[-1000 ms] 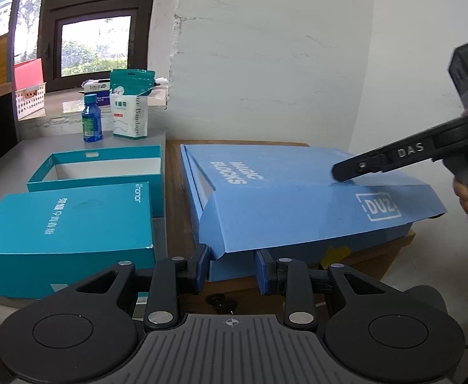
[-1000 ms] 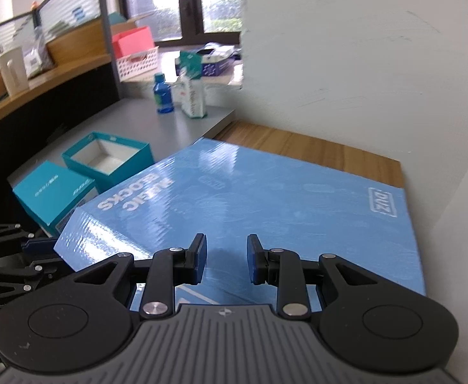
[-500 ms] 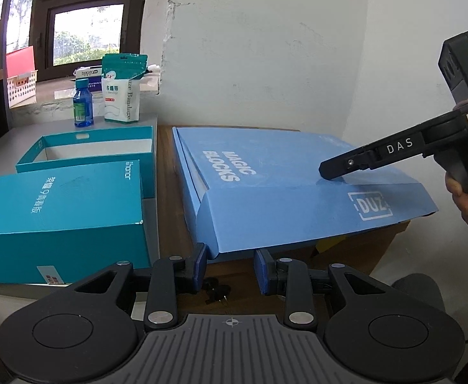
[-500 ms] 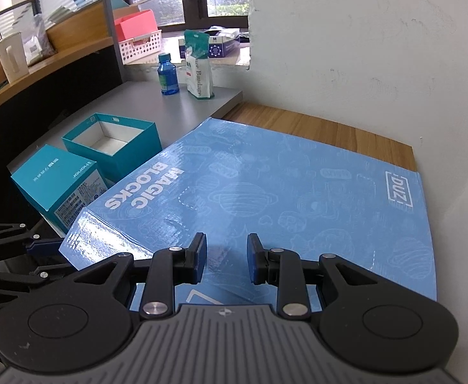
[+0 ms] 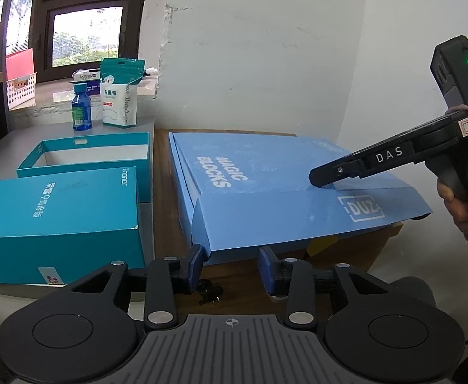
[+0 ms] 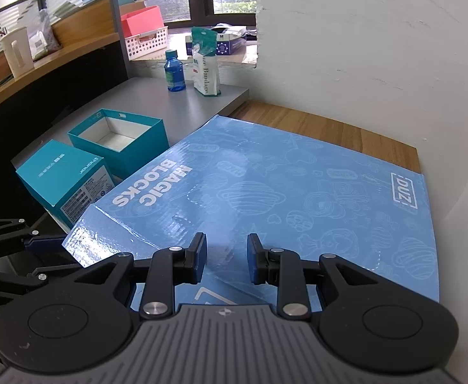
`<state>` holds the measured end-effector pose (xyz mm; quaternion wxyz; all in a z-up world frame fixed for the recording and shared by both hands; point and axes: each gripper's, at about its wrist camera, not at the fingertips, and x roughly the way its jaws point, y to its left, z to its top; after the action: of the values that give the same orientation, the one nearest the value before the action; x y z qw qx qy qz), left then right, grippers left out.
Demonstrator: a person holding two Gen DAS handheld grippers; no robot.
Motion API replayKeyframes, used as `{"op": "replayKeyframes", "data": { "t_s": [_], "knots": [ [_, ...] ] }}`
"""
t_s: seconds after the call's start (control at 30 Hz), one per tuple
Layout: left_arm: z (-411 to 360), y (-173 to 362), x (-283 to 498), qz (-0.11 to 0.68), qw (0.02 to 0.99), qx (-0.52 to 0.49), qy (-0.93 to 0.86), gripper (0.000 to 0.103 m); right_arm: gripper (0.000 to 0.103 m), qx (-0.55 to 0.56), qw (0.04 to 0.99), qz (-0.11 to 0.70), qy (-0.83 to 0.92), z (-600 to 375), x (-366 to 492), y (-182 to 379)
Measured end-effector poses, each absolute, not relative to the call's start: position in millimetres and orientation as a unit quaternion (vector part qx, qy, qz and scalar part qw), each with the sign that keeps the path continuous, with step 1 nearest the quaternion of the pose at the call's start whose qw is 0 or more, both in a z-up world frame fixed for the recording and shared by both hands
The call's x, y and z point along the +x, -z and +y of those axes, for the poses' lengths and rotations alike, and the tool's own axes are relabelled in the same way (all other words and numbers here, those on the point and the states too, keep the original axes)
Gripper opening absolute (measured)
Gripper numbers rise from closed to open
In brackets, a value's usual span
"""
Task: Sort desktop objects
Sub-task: 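Press the closed lid flat with the right gripper and withdraw the left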
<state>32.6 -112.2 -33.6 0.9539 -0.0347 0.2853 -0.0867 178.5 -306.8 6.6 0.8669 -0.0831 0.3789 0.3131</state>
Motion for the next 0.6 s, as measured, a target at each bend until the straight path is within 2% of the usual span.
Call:
{"op": "replayKeyframes", "data": {
  "t_s": [0.6],
  "knots": [
    [-115.8, 37.9, 29.8, 0.285, 0.955, -0.02, 0.083, 0.04, 0.031, -0.08, 0.869, 0.376, -0.312, -306.1, 174.7, -3.0]
  ]
}}
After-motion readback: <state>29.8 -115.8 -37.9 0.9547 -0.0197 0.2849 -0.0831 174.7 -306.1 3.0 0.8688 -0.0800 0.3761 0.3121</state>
